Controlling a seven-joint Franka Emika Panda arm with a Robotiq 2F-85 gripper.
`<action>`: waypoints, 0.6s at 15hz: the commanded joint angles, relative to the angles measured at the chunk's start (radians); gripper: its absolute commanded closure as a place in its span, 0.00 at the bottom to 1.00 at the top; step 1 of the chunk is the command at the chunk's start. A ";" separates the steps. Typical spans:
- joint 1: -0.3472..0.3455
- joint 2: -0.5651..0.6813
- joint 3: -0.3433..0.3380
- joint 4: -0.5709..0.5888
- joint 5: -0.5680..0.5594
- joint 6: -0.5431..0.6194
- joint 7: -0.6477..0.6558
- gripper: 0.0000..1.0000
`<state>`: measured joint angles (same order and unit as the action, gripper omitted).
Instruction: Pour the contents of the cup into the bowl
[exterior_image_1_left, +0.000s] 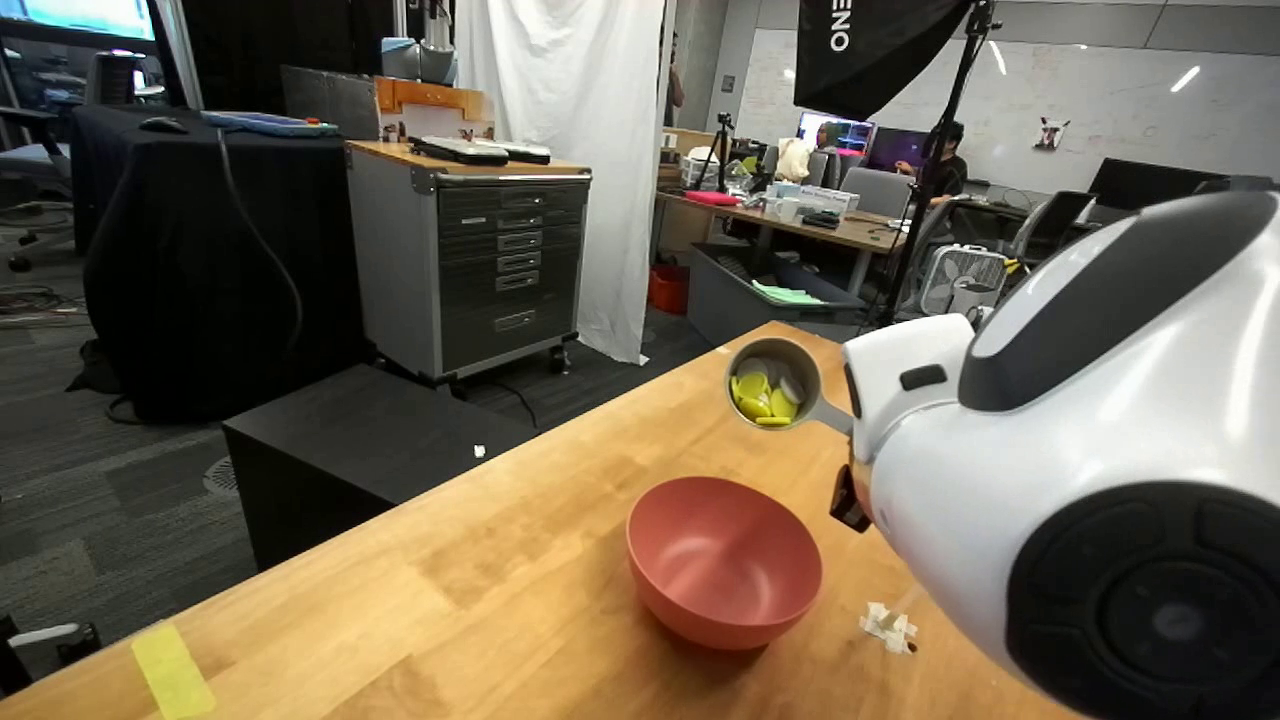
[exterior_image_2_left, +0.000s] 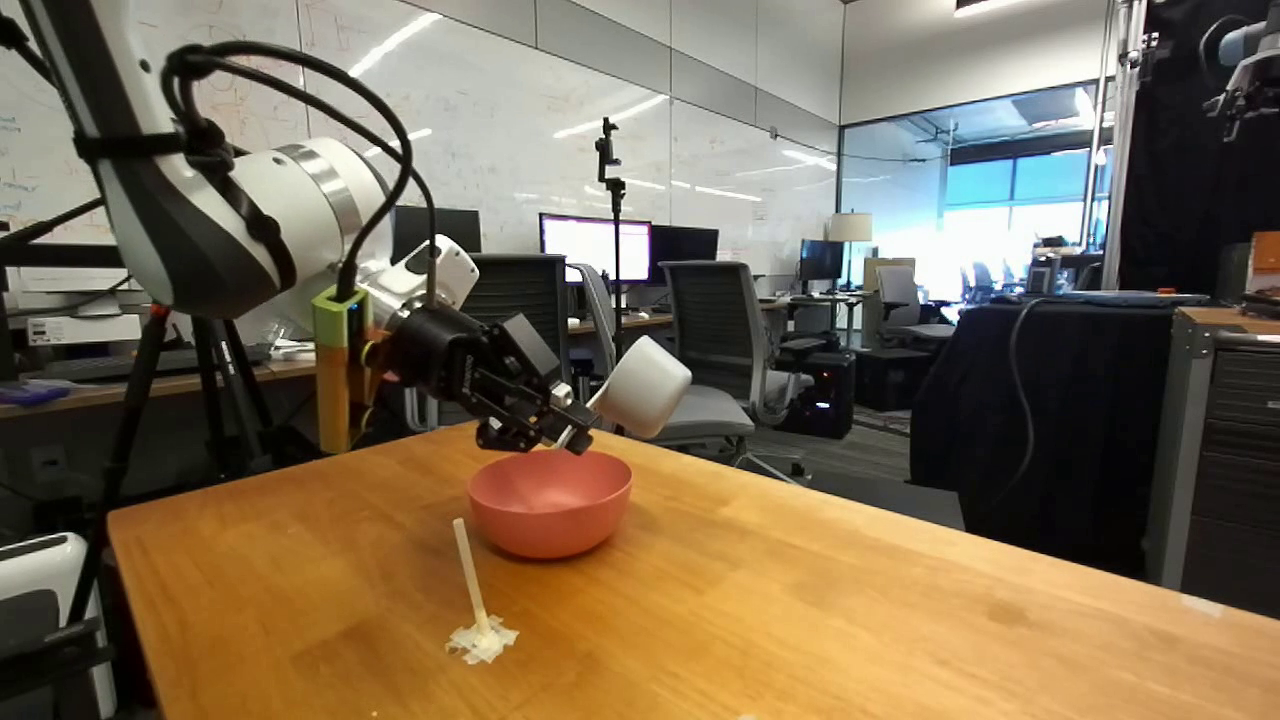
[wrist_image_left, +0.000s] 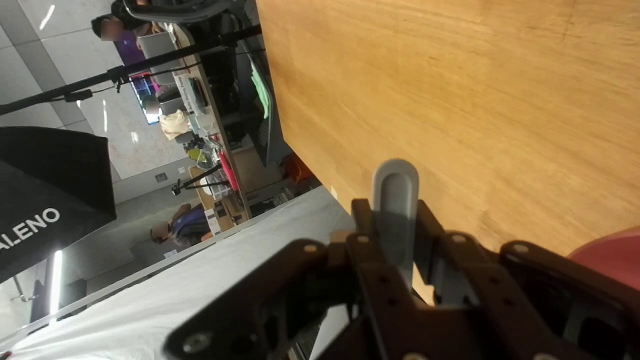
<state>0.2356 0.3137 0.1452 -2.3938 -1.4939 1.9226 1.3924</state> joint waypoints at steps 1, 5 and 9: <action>0.006 0.034 0.020 0.006 -0.079 -0.093 0.058 0.89; 0.004 0.062 0.030 0.002 -0.118 -0.137 0.083 0.89; 0.001 0.078 0.049 -0.002 -0.114 -0.131 0.095 0.89</action>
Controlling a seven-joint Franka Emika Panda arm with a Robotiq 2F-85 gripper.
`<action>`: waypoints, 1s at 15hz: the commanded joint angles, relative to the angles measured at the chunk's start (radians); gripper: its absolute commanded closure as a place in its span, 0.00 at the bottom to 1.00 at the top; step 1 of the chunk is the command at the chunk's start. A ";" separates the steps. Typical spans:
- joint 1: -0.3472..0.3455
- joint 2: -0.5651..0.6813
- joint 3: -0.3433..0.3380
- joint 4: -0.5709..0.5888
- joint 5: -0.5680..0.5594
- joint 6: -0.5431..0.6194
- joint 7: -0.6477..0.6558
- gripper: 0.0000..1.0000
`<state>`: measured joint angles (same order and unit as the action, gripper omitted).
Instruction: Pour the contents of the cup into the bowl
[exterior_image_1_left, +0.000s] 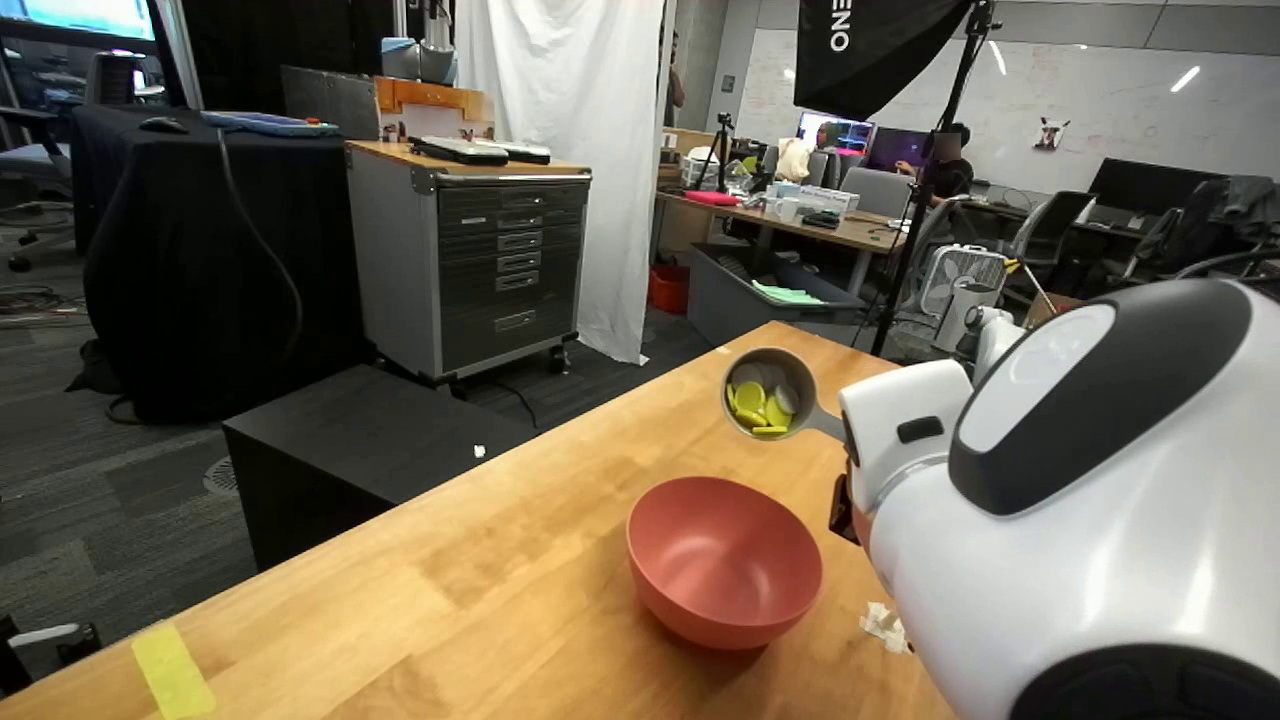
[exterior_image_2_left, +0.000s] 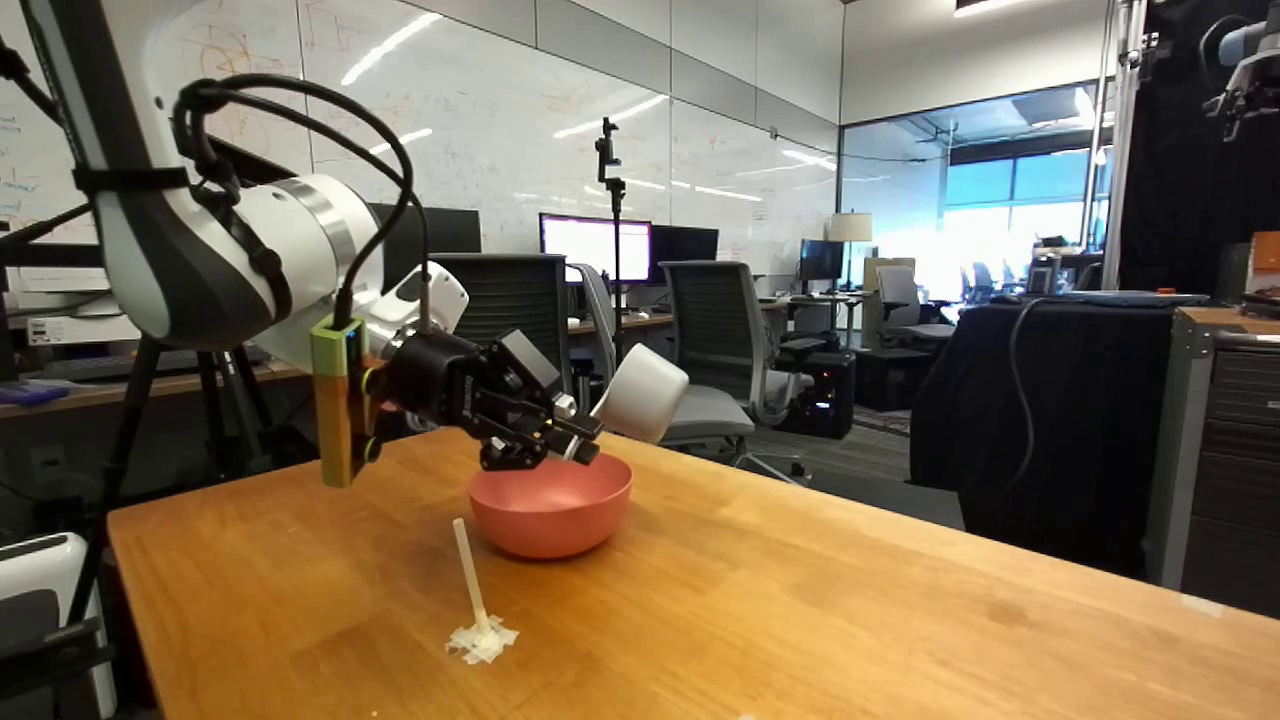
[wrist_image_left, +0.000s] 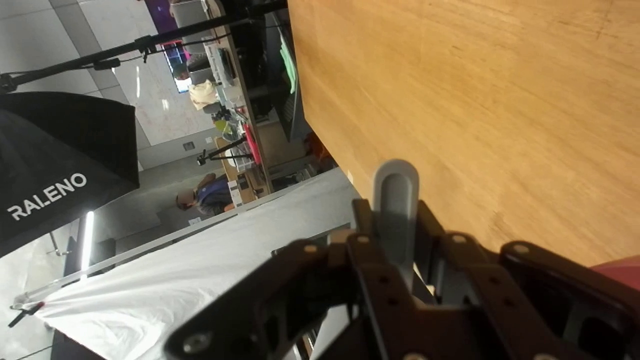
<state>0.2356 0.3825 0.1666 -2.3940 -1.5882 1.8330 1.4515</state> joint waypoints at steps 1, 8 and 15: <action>0.003 0.012 0.031 -0.003 -0.023 -0.043 0.040 0.89; 0.016 0.032 0.045 -0.010 -0.100 -0.097 0.093 0.89; 0.021 0.062 0.052 -0.025 -0.166 -0.171 0.139 0.89</action>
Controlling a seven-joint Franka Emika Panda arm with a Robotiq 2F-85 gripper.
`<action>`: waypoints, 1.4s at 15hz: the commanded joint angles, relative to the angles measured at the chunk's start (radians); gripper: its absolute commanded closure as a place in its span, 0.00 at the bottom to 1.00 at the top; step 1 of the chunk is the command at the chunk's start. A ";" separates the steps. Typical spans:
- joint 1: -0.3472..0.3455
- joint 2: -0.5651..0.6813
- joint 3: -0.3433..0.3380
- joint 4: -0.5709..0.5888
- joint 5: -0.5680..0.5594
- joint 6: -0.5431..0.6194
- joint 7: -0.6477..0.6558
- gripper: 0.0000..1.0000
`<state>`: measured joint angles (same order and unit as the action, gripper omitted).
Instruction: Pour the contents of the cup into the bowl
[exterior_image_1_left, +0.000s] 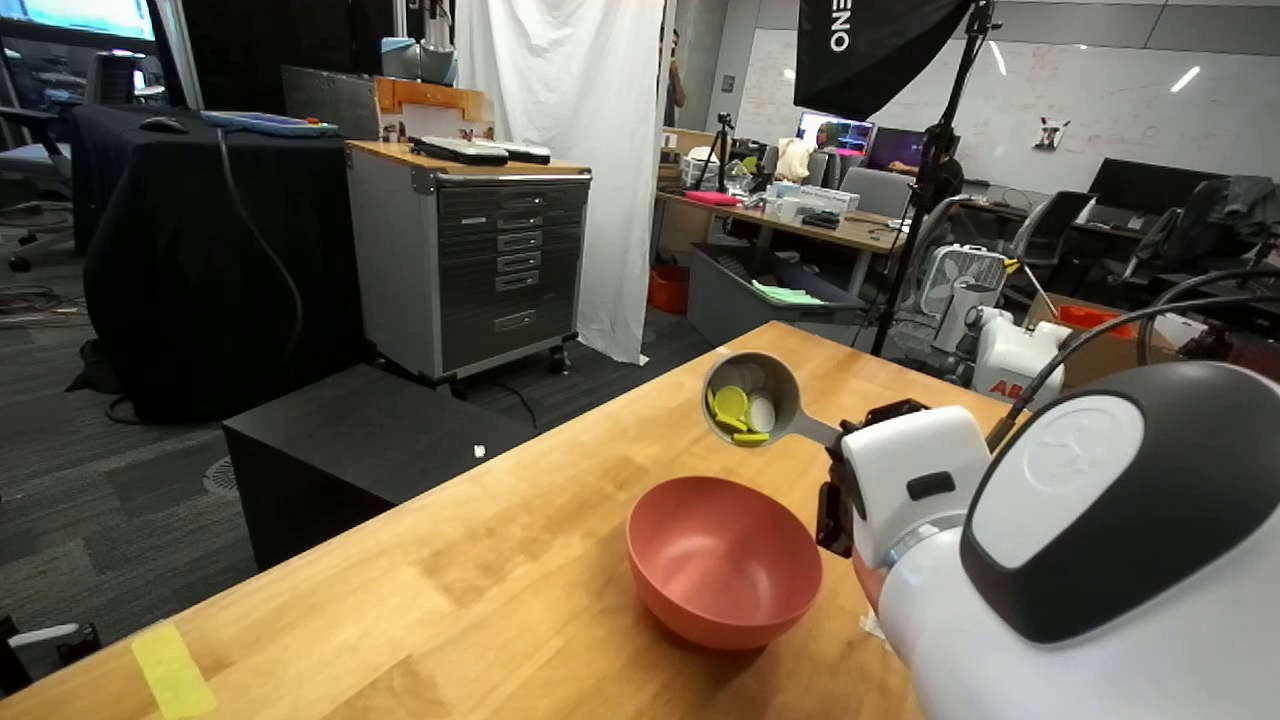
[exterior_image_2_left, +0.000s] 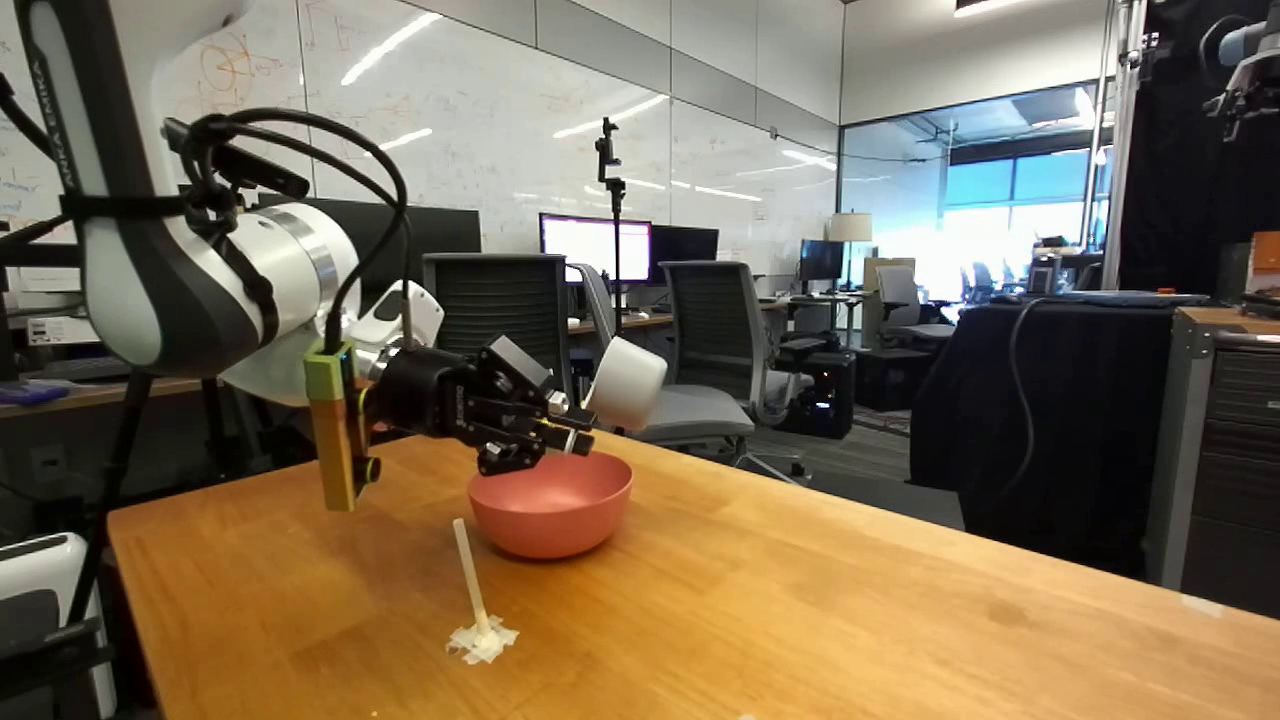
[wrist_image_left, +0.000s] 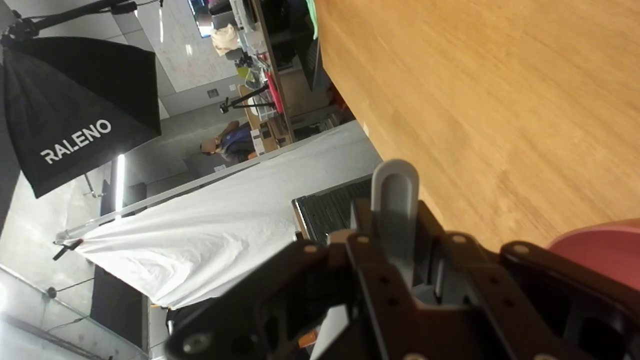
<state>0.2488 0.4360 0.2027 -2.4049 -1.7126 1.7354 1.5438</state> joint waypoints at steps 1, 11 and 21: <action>0.008 0.014 0.017 -0.015 -0.048 -0.084 0.052 0.89; 0.012 0.061 0.025 -0.028 -0.112 -0.204 0.110 0.89; 0.015 0.106 0.032 -0.024 -0.152 -0.330 0.152 0.89</action>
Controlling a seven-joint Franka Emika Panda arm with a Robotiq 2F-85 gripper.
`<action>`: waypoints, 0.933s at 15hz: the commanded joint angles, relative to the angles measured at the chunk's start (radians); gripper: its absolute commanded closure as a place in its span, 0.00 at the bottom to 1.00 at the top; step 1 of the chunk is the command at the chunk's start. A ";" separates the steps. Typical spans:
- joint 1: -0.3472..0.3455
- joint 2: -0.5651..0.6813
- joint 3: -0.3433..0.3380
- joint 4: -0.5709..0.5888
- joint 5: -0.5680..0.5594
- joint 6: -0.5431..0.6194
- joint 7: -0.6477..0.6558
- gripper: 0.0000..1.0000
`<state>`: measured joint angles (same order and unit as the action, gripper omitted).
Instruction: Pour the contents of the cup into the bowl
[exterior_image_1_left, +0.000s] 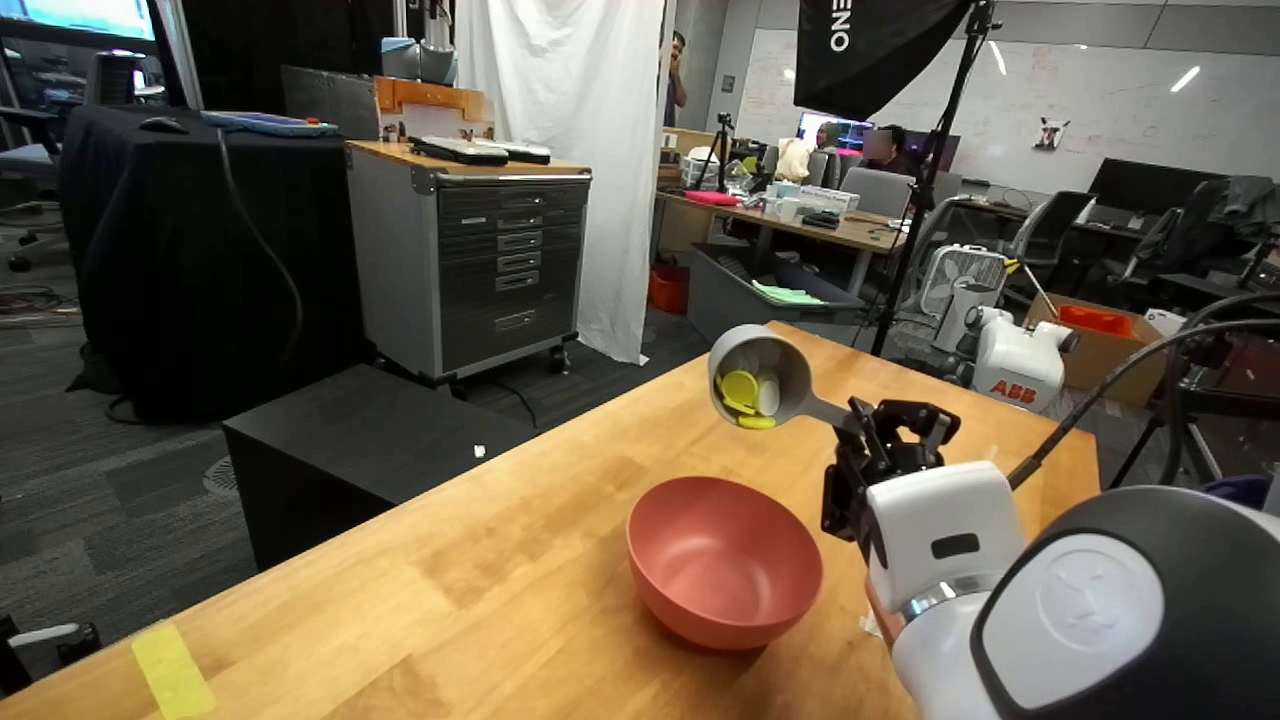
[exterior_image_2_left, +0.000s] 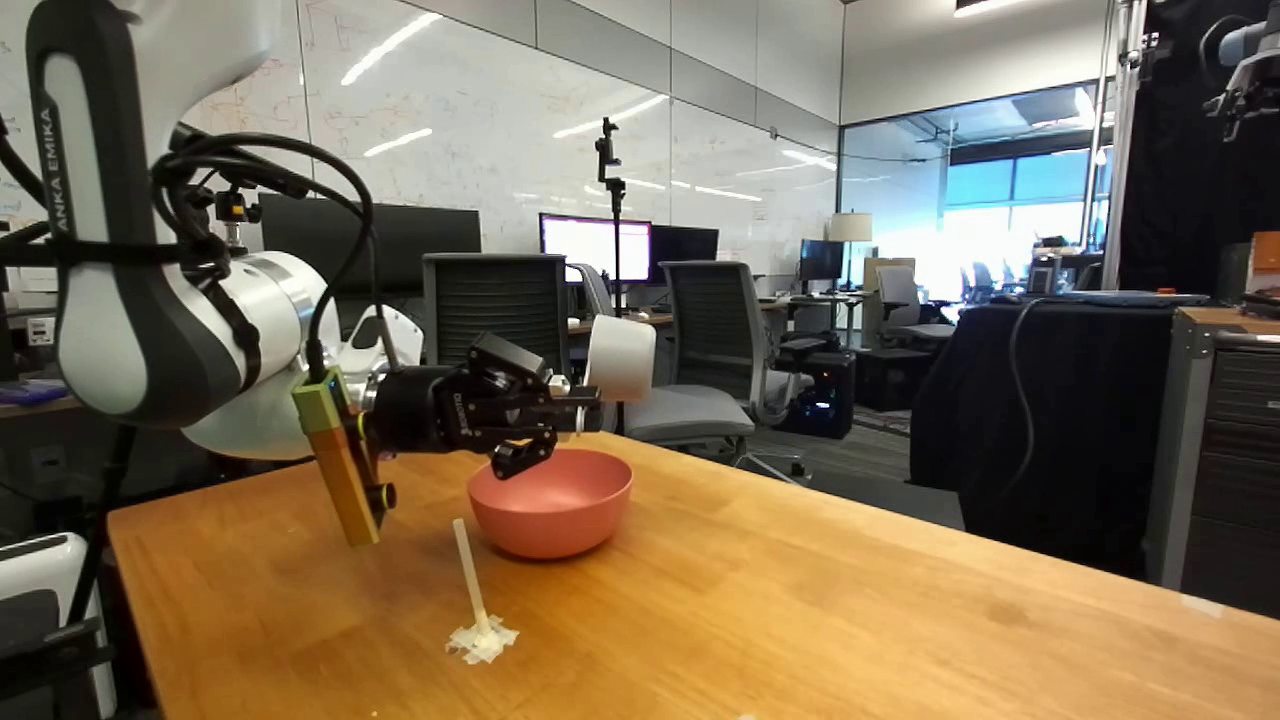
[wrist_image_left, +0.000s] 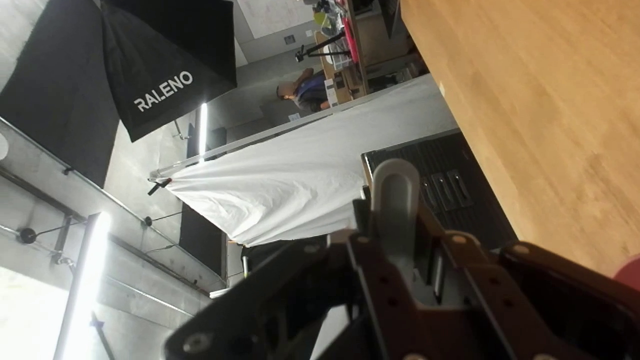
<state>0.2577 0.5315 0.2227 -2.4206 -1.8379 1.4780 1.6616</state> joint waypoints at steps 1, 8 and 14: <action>0.007 0.014 0.012 -0.009 -0.030 -0.084 0.039 0.89; 0.009 0.037 0.018 -0.009 -0.044 -0.146 0.057 0.89; 0.011 0.052 0.022 -0.010 -0.053 -0.191 0.070 0.89</action>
<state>0.2619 0.5754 0.2347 -2.4207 -1.8656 1.3542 1.7052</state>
